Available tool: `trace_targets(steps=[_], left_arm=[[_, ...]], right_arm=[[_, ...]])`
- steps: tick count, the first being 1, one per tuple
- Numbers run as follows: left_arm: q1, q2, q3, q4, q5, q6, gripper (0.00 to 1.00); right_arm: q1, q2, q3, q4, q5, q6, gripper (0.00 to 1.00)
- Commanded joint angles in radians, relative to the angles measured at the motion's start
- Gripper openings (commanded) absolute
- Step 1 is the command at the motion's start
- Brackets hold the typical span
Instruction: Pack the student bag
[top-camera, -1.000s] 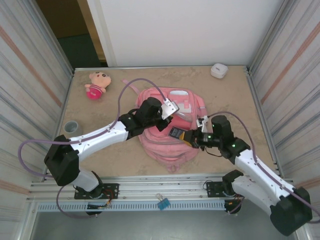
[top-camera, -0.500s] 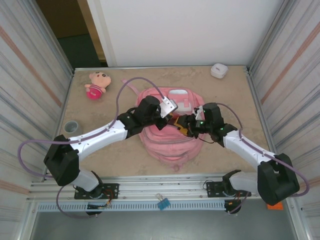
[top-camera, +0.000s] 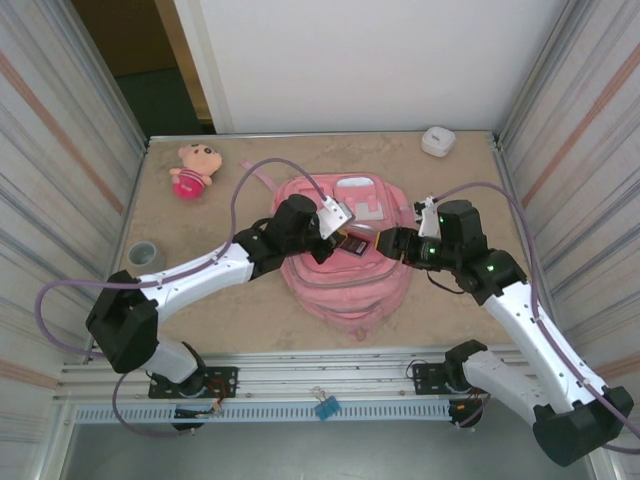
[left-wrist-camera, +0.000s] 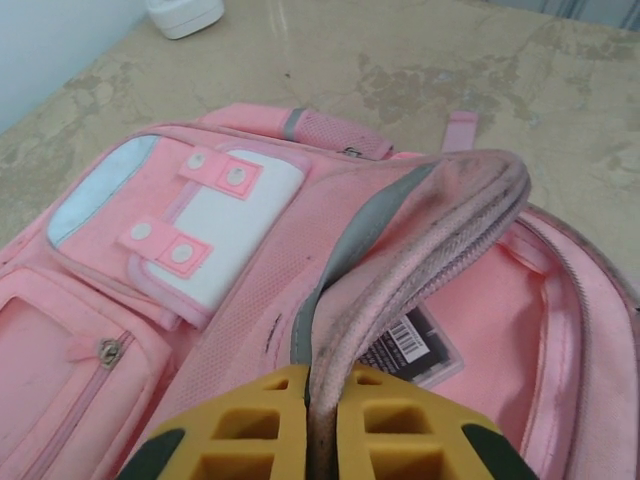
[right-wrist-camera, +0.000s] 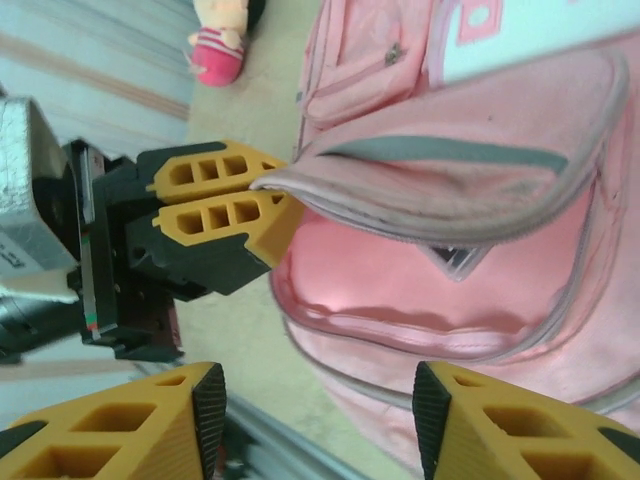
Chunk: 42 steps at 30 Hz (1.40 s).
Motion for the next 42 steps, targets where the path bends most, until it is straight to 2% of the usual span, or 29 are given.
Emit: trace_targets(steps=[1, 3, 4, 6, 8, 11, 13, 15, 18, 24, 27, 30, 33, 38, 42], left_arm=[[0.012, -0.079, -0.014, 0.049, 0.101, 0.020, 0.30], [0.037, -0.120, -0.030, 0.007, 0.124, 0.020, 0.56], [0.054, -0.142, -0.041, -0.012, 0.145, 0.022, 0.64], [0.105, -0.194, -0.079, -0.043, 0.173, 0.011, 0.73], [0.173, -0.244, -0.128, -0.042, 0.183, -0.041, 0.75], [0.306, -0.296, -0.217, 0.006, 0.148, -0.224, 0.76], [0.380, -0.324, -0.280, 0.049, 0.242, -0.262, 0.76], [0.418, -0.346, -0.335, 0.076, 0.318, -0.216, 0.77], [0.428, -0.354, -0.366, 0.027, 0.379, -0.049, 0.80], [0.430, -0.356, -0.334, -0.163, 0.378, 0.215, 0.79], [0.431, -0.349, -0.351, -0.185, 0.377, 0.350, 0.80], [0.430, -0.305, -0.319, -0.305, 0.389, 0.523, 0.80], [0.430, -0.229, -0.281, -0.374, 0.355, 0.639, 0.81], [0.430, -0.115, -0.245, -0.333, 0.352, 0.708, 0.80], [0.415, -0.054, -0.213, -0.263, 0.384, 0.721, 0.79]], right_arm=[[0.008, 0.024, 0.039, -0.088, 0.136, -0.245, 0.56], [0.010, 0.037, 0.043, -0.062, 0.136, -0.322, 0.58], [0.021, 0.038, 0.039, -0.041, 0.135, -0.371, 0.58], [0.087, 0.022, 0.020, 0.006, 0.161, -0.540, 0.59], [0.173, 0.003, -0.008, 0.041, 0.192, -0.751, 0.58], [0.297, 0.016, -0.046, 0.060, 0.230, -1.046, 0.56], [0.352, 0.063, -0.043, 0.050, 0.236, -1.171, 0.56], [0.394, 0.149, -0.029, 0.049, 0.255, -1.238, 0.55], [0.422, 0.223, -0.035, 0.094, 0.275, -1.307, 0.55], [0.423, 0.329, -0.060, 0.225, 0.280, -1.380, 0.54], [0.413, 0.375, -0.064, 0.256, 0.315, -1.417, 0.46], [0.408, 0.412, -0.053, 0.246, 0.373, -1.449, 0.33], [0.398, 0.419, -0.060, 0.251, 0.375, -1.467, 0.21], [0.383, 0.389, -0.065, 0.257, 0.328, -1.458, 0.03], [0.370, 0.361, -0.076, 0.267, 0.295, -1.451, 0.00]])
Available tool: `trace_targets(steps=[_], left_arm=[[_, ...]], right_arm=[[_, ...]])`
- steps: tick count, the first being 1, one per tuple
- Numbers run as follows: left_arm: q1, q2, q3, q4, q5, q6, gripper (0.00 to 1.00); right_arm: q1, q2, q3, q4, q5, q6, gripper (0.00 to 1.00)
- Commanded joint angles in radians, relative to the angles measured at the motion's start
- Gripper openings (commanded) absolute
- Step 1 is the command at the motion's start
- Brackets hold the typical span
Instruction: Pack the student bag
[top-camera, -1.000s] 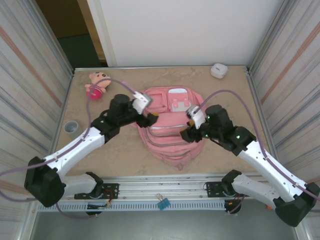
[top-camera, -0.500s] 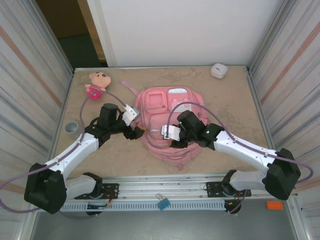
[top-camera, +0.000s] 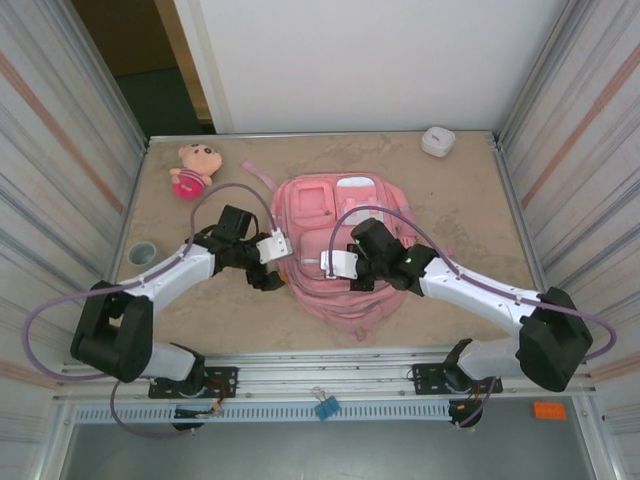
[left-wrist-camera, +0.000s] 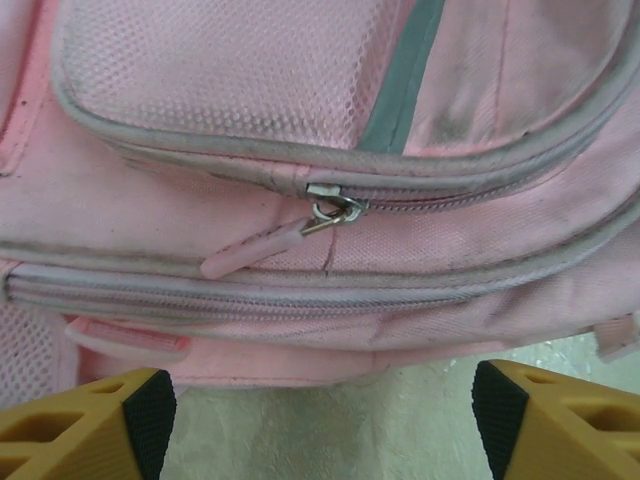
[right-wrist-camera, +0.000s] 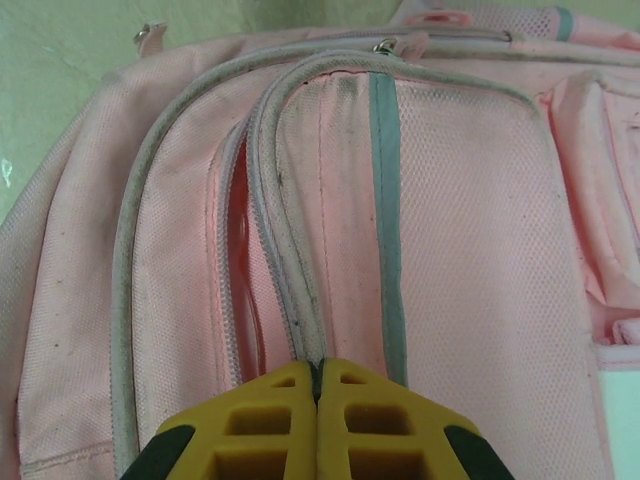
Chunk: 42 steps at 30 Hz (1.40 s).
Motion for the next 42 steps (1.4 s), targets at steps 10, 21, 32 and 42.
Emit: trace_targets(steps=[10, 21, 32, 42], left_arm=[[-0.042, 0.134, 0.085, 0.135, 0.078, 0.164, 0.72], [-0.073, 0.135, 0.115, 0.021, 0.216, 0.126, 0.24], [-0.176, 0.020, 0.074, -0.001, 0.128, -0.276, 0.00], [-0.221, -0.031, -0.009, 0.160, -0.087, -0.607, 0.00]], right_arm=[[-0.048, -0.085, -0.031, 0.018, -0.041, 0.013, 0.00], [-0.085, -0.102, -0.049, 0.033, -0.061, 0.051, 0.00], [-0.115, -0.087, -0.099, 0.142, -0.047, 0.191, 0.00], [-0.116, -0.293, -0.063, -0.048, -0.099, 1.124, 0.52]])
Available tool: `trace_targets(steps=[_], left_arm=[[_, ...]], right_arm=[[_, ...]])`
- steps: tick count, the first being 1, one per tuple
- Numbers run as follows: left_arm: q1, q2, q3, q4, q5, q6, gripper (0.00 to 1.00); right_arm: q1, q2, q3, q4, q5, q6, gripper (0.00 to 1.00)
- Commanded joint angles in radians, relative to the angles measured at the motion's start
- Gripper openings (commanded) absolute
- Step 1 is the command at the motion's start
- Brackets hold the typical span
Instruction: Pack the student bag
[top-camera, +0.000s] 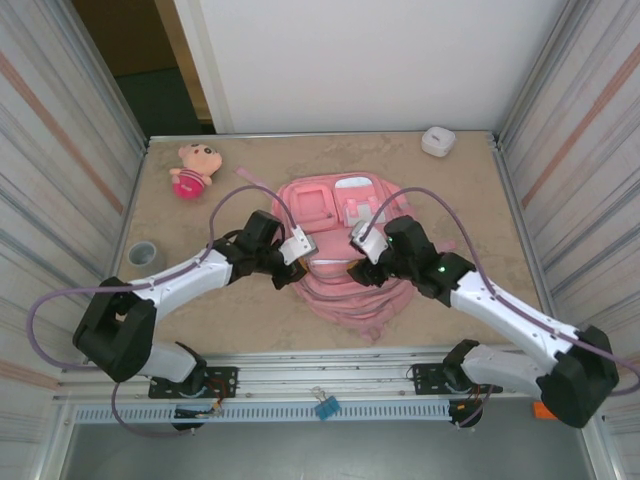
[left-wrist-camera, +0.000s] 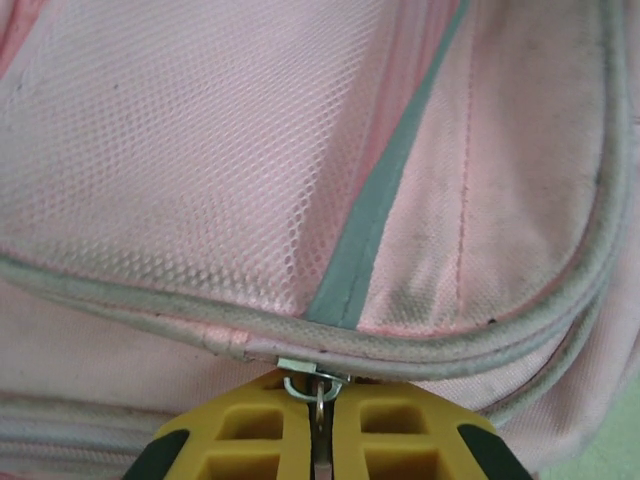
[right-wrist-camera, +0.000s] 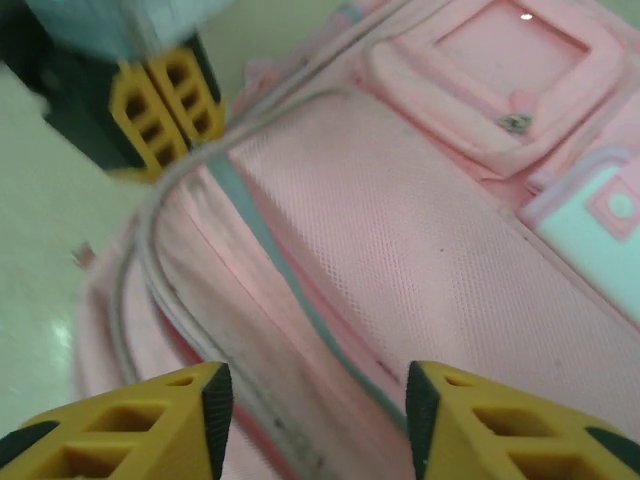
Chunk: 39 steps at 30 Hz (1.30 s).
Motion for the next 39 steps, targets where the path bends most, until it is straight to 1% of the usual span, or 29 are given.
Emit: trace_targets(steps=[1, 3, 5, 8, 11, 15, 19, 21, 24, 29, 32, 34, 36, 37, 39], left_arm=[[-0.007, -0.034, -0.027, 0.060, -0.036, -0.140, 0.00], [-0.007, -0.035, -0.030, 0.067, -0.048, -0.156, 0.00], [-0.007, -0.035, -0.036, 0.074, -0.054, -0.176, 0.00], [-0.008, -0.038, -0.040, 0.080, -0.049, -0.177, 0.00], [-0.007, -0.044, -0.046, 0.081, -0.058, -0.169, 0.00], [-0.007, -0.048, -0.046, 0.091, -0.053, -0.159, 0.00], [-0.007, -0.046, -0.045, 0.088, -0.053, -0.151, 0.00], [-0.007, -0.044, -0.049, 0.094, -0.048, -0.152, 0.00], [-0.007, -0.044, -0.053, 0.102, -0.036, -0.153, 0.00], [-0.008, -0.049, -0.059, 0.116, -0.012, -0.161, 0.00], [-0.008, -0.054, -0.070, 0.124, 0.000, -0.164, 0.00], [-0.008, -0.057, -0.077, 0.125, 0.015, -0.168, 0.00], [-0.008, -0.062, -0.087, 0.134, 0.069, -0.179, 0.00], [-0.009, -0.064, -0.092, 0.136, 0.100, -0.183, 0.02], [-0.013, -0.062, -0.105, 0.147, 0.127, -0.203, 0.08]], right_arm=[[-0.007, -0.085, 0.010, -0.083, -0.045, 0.593, 0.52], [0.000, -0.118, -0.023, -0.096, -0.058, 0.859, 0.52], [0.023, -0.148, -0.081, -0.069, -0.068, 1.072, 0.52], [0.084, -0.198, -0.179, 0.028, -0.007, 1.319, 0.52], [0.102, -0.231, -0.269, 0.187, 0.020, 1.462, 0.55], [0.090, -0.221, -0.328, 0.299, 0.050, 1.548, 0.56], [0.090, -0.165, -0.409, 0.501, 0.063, 1.657, 0.54], [0.092, -0.136, -0.414, 0.541, 0.071, 1.673, 0.53], [0.092, -0.097, -0.397, 0.555, 0.088, 1.669, 0.49], [0.095, -0.004, -0.403, 0.672, 0.102, 1.678, 0.38], [0.085, 0.049, -0.393, 0.726, 0.092, 1.672, 0.28], [0.080, 0.072, -0.383, 0.744, 0.092, 1.658, 0.18], [0.079, 0.084, -0.369, 0.743, 0.091, 1.639, 0.12], [0.076, 0.088, -0.362, 0.740, 0.087, 1.628, 0.09], [0.072, 0.090, -0.356, 0.737, 0.087, 1.614, 0.06]])
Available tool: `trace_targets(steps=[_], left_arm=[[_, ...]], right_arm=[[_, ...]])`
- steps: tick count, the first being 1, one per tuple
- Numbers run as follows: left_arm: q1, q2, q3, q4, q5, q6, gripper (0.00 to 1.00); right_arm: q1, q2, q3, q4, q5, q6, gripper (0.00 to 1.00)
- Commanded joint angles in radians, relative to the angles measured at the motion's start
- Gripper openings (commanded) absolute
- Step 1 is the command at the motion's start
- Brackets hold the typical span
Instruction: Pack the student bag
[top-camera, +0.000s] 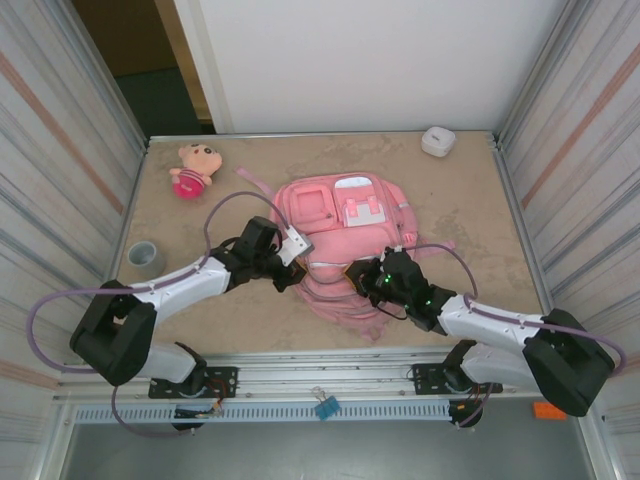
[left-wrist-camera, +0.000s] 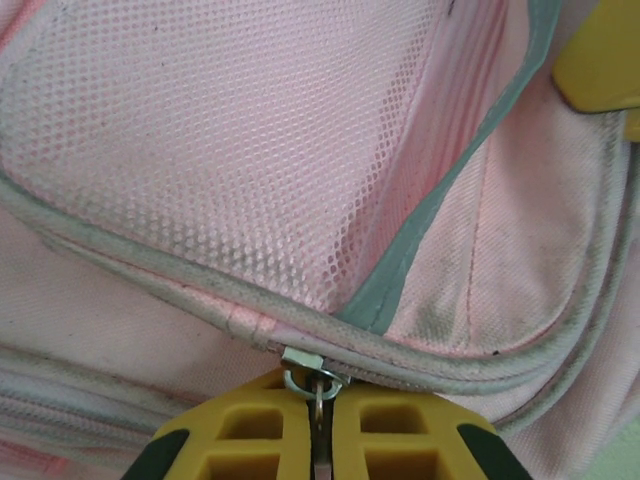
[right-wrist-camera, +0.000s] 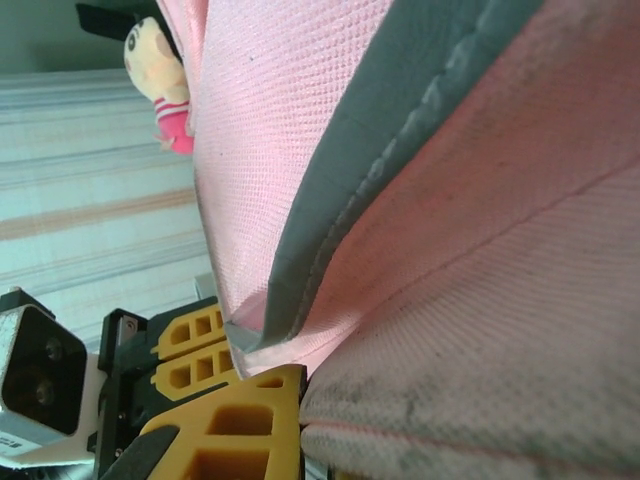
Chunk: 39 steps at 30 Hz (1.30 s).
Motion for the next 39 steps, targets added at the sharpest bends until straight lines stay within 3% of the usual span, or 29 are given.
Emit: trace_targets(steps=[1, 8, 13, 22, 29, 35, 39], left_arm=[[-0.015, -0.039, -0.028, 0.032, 0.126, -0.040, 0.09], [-0.018, -0.054, -0.067, 0.041, 0.109, -0.054, 0.07], [-0.039, -0.065, -0.100, 0.080, 0.134, -0.060, 0.14], [-0.048, -0.046, -0.095, 0.073, 0.150, -0.045, 0.05], [-0.134, -0.098, -0.127, 0.148, 0.222, -0.080, 0.07], [-0.203, -0.130, -0.127, 0.207, 0.175, -0.110, 0.18], [-0.206, -0.191, -0.139, 0.142, 0.091, -0.020, 0.39]], right_arm=[[-0.012, 0.014, 0.050, 0.043, 0.022, -0.048, 0.04], [-0.015, 0.001, 0.058, 0.026, 0.025, -0.067, 0.00], [-0.025, 0.011, 0.094, -0.001, 0.010, -0.094, 0.00], [-0.025, 0.016, 0.115, -0.021, 0.002, -0.108, 0.00], [-0.031, 0.060, 0.147, -0.012, -0.011, -0.118, 0.00], [-0.037, 0.100, 0.159, 0.010, -0.051, -0.123, 0.00], [-0.054, 0.067, 0.164, -0.063, -0.098, -0.189, 0.00]])
